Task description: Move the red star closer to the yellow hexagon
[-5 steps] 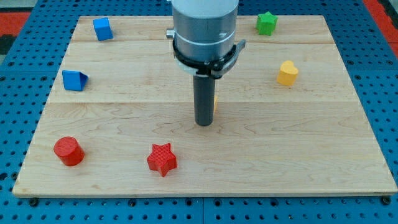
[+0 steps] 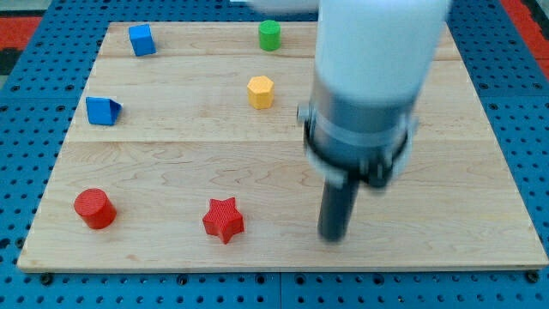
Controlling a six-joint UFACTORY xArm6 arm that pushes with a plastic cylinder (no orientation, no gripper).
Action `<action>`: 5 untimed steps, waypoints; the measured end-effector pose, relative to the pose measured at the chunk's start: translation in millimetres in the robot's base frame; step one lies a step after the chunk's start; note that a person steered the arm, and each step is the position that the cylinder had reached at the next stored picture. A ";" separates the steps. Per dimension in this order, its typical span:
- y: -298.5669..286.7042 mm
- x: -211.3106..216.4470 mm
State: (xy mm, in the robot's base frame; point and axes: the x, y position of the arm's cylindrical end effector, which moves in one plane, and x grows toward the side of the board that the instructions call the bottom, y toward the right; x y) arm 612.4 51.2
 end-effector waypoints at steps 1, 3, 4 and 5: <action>-54.9 3.1; -101.7 -48.7; -96.7 -35.6; -107.2 -35.3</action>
State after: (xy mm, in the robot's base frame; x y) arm 577.1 -56.0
